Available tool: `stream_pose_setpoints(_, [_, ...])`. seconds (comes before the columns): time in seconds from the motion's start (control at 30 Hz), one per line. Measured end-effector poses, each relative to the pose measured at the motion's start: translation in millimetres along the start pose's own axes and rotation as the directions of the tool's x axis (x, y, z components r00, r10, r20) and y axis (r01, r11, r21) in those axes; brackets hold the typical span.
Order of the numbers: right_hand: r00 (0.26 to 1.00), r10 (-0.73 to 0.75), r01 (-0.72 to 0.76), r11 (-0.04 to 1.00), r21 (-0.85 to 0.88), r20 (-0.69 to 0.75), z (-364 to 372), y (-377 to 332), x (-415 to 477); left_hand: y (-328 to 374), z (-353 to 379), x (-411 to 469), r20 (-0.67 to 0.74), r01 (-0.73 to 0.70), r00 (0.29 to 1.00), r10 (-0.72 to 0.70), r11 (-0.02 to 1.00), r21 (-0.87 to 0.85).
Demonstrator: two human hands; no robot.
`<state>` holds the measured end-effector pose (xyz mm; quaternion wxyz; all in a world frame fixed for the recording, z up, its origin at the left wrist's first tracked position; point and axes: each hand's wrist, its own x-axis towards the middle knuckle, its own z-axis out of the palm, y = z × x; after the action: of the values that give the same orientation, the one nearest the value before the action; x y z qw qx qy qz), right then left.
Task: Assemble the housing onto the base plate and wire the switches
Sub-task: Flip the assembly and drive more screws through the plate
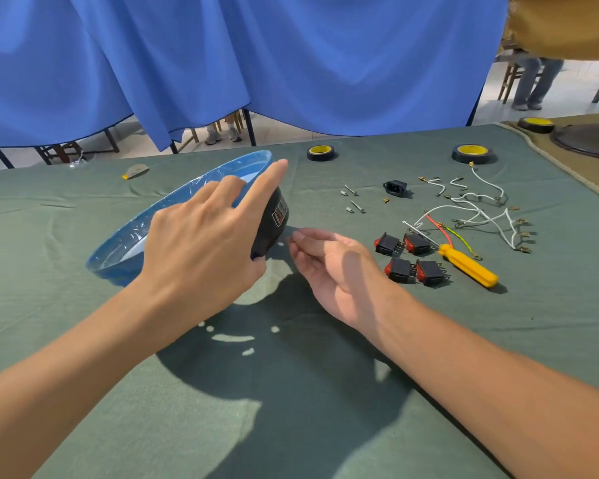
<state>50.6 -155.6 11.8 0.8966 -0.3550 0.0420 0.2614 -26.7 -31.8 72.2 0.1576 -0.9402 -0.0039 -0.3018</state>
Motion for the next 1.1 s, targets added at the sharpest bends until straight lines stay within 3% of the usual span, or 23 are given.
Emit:
stream_pose_setpoints(0.07, [1.000,0.028,-0.029,0.996,0.079,0.008,1.9,2.5,1.6,0.8,0.0,0.7,-0.014,0.024,1.000,-0.024,1.000,-0.007])
stream_pose_setpoints(0.27, [0.995,0.027,-0.036,0.995,0.095,0.091,8.8,8.5,4.1,1.8,1.9,3.3,-0.036,0.044,0.998,-0.045,0.999,-0.020])
stream_pose_setpoints(0.63, [0.999,0.006,-0.010,0.993,0.121,0.035,10.7,-1.4,1.6,9.5,1.2,7.9,-0.079,0.052,0.995,-0.056,0.997,-0.051])
stream_pose_setpoints(0.9, [0.940,-0.321,0.332,0.939,-0.091,0.120,37.5,-35.0,-15.2,4.9,-17.9,20.9,-0.134,0.228,0.948,-0.288,0.910,-0.347])
stream_pose_setpoints(1.1, [0.796,-0.561,0.602,0.771,-0.209,0.226,54.3,-45.9,-21.5,-6.8,-38.3,38.7,-0.049,0.295,0.889,-0.455,0.651,-0.700])
